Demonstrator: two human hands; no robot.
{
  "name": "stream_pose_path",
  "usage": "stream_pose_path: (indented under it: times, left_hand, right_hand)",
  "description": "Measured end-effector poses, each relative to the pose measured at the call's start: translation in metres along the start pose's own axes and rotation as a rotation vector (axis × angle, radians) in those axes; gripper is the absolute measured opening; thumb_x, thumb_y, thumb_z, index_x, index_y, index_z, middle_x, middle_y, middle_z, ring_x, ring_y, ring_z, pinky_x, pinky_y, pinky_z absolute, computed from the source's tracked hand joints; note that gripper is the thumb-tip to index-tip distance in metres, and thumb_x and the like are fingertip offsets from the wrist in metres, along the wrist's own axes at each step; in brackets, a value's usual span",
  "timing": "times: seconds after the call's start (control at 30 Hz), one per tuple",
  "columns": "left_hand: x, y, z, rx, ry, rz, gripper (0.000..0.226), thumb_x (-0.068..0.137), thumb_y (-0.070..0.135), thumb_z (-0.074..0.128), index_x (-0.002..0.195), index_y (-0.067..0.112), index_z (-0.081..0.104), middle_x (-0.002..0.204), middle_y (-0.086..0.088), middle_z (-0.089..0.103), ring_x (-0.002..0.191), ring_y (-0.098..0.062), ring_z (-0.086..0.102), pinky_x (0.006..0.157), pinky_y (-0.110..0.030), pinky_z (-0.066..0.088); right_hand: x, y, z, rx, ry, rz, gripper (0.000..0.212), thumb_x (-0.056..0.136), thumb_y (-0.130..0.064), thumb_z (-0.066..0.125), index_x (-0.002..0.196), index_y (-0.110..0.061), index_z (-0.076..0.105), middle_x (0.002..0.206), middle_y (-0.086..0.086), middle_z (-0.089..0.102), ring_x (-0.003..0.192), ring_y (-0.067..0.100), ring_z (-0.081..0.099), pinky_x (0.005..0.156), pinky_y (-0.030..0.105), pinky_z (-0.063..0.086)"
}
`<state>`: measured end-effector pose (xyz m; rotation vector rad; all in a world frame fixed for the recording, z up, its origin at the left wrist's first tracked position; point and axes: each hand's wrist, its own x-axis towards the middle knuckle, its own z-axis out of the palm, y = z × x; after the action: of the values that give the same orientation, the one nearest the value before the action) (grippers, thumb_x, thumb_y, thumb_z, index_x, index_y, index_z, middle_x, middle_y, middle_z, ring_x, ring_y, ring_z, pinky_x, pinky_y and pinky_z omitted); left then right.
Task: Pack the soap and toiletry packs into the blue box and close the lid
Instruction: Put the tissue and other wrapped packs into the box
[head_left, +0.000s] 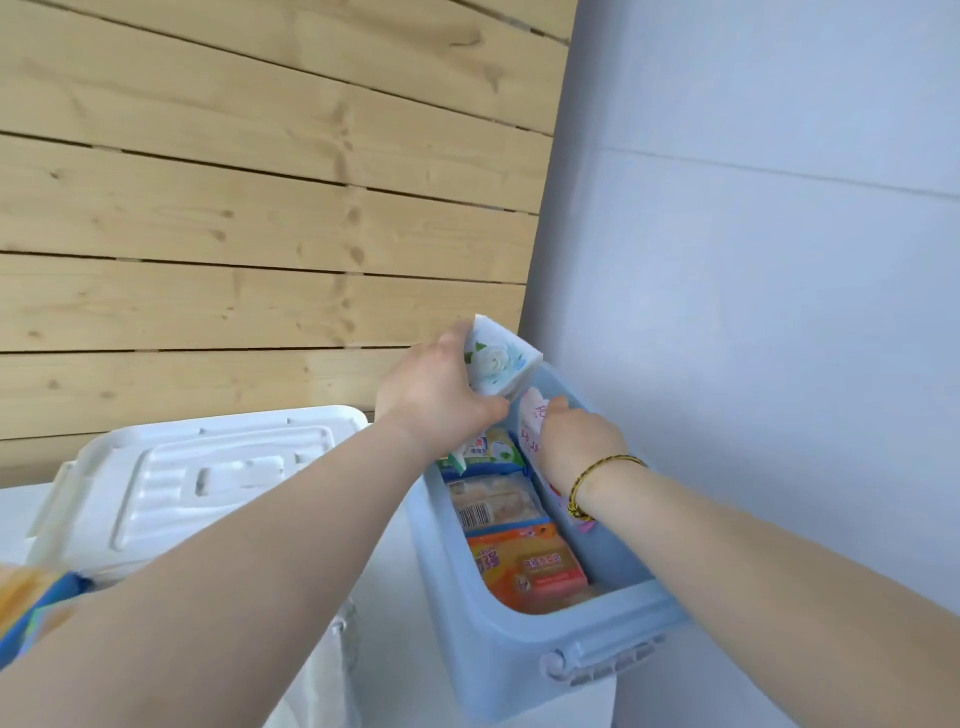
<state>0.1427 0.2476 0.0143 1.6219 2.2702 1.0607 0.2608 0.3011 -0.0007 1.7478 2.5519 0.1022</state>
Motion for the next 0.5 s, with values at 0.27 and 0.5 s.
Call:
stream_pose_path:
  times: [0.27, 0.5]
  left_hand:
    - [0.016, -0.011, 0.017, 0.039, 0.025, 0.069, 0.079, 0.074, 0.037, 0.064, 0.142, 0.025, 0.025, 0.135, 0.004, 0.048, 0.125, -0.017, 0.041, 0.086, -0.030, 0.039]
    - [0.017, -0.016, 0.025, 0.040, 0.030, 0.080, 0.082, 0.074, 0.037, 0.065, 0.143, 0.027, 0.022, 0.138, 0.006, 0.046, 0.129, -0.016, 0.038, 0.080, -0.027, 0.033]
  right_hand:
    - [0.027, -0.011, 0.027, -0.045, -0.074, 0.007, 0.048, 0.095, -0.012, 0.045, 0.137, -0.001, 0.024, 0.137, 0.018, 0.044, 0.121, 0.034, 0.052, 0.093, 0.041, 0.047]
    - [0.040, -0.014, 0.032, -0.039, -0.350, -0.046, 0.076, 0.094, -0.014, 0.045, 0.149, -0.006, -0.009, 0.156, 0.014, 0.008, 0.141, 0.032, 0.026, 0.113, 0.038, 0.031]
